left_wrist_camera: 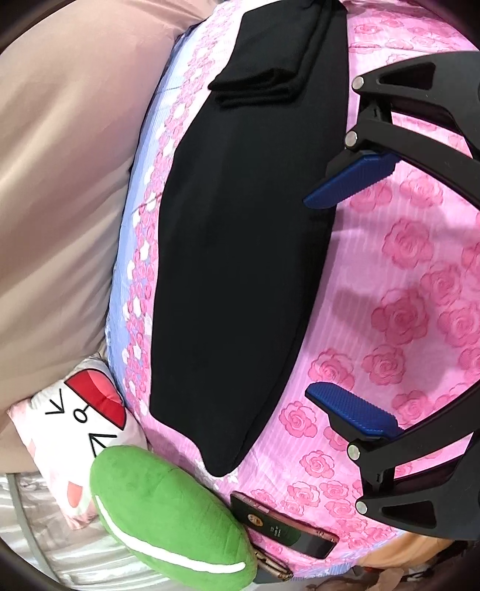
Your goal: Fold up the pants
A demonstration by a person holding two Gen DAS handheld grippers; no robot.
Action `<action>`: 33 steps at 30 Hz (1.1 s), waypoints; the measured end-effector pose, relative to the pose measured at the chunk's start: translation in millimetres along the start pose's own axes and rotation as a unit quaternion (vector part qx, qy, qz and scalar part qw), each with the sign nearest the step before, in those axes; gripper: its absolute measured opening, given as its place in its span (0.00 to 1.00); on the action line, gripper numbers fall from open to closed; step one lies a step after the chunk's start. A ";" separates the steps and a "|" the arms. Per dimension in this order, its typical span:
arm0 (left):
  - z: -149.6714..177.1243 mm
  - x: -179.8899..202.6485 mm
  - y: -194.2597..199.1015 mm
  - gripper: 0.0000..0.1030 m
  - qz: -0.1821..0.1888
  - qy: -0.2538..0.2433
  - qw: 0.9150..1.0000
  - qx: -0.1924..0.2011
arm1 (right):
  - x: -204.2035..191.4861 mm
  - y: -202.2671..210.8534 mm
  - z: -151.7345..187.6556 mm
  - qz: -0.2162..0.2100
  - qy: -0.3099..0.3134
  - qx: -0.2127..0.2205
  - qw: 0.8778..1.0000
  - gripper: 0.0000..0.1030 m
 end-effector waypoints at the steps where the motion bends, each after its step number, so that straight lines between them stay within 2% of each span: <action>1: -0.3 3.0 2.7 0.90 -0.004 -0.004 1.000 0.000 | -5.1 -2.5 2.8 0.000 0.012 0.002 1.000 0.68; 2: -0.4 4.9 4.1 0.90 -0.005 -0.006 1.000 0.000 | -11.3 -6.1 8.2 -0.008 0.019 0.000 1.000 0.36; 3: -0.6 8.6 5.7 0.90 -0.005 -0.008 1.000 -0.002 | -16.1 -10.8 12.5 -0.024 0.014 -0.011 1.000 0.26; 6: -1.8 17.3 7.7 0.90 0.001 -0.004 1.000 -0.010 | -27.9 -8.8 12.9 -0.010 0.051 0.010 0.999 0.16; 10: -5.9 29.1 17.0 0.90 -0.004 -0.017 1.000 -0.006 | -14.9 22.9 -3.3 -0.010 0.065 0.042 0.997 0.14; 11: -6.3 30.0 18.4 0.90 -0.007 -0.021 1.000 -0.006 | -9.3 31.8 -5.5 -0.025 0.061 0.035 0.997 0.14; 15: -7.9 38.2 24.0 0.90 -0.012 -0.029 0.999 -0.005 | 14.8 55.2 -11.6 0.001 0.079 0.049 0.996 0.14; 17: -7.8 44.7 25.4 0.90 -0.013 -0.036 0.999 -0.006 | 38.6 70.6 -18.7 0.003 0.061 0.054 0.997 0.14; 22: -6.2 63.0 23.7 0.90 -0.012 -0.057 0.998 -0.010 | 111.5 119.0 -35.5 0.045 0.020 0.086 0.995 0.14; 25: -4.6 72.7 18.8 0.90 -0.007 -0.061 0.998 -0.014 | 150.2 139.0 -37.3 0.072 -0.005 0.101 0.992 0.16; 26: -4.0 75.6 17.0 0.90 -0.006 -0.062 0.998 -0.016 | 161.4 141.4 -34.6 0.068 -0.023 0.099 0.992 0.17; 28: -2.5 83.7 12.1 0.90 -0.001 -0.065 0.998 -0.021 | 162.1 143.0 -30.6 0.079 -0.026 0.100 0.992 0.24; 30: -1.8 89.2 10.0 0.90 0.003 -0.069 0.997 -0.022 | 146.0 156.9 -33.2 0.138 0.008 0.150 0.979 0.43; 31: -1.7 91.6 9.0 0.90 0.004 -0.071 0.997 -0.022 | 135.7 167.5 -33.9 0.156 0.022 0.185 0.970 0.48; 32: -1.7 93.2 8.6 0.90 0.006 -0.073 0.997 -0.022 | 116.3 180.1 -32.7 0.154 0.048 0.220 0.962 0.59; 33: -1.7 94.0 8.3 0.90 0.008 -0.074 0.997 -0.021 | 98.6 184.8 -31.1 0.144 0.070 0.234 0.959 0.61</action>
Point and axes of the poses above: each gripper's, at about its wrist camera, not at the fingertips, and y roughly against the way its jaws point, x to its right, z to its underside, the point moved 9 cm from there along -y, roughly the way its jaws point, and after that the axes turned 12 degrees about -y, right-handed, at the moved point
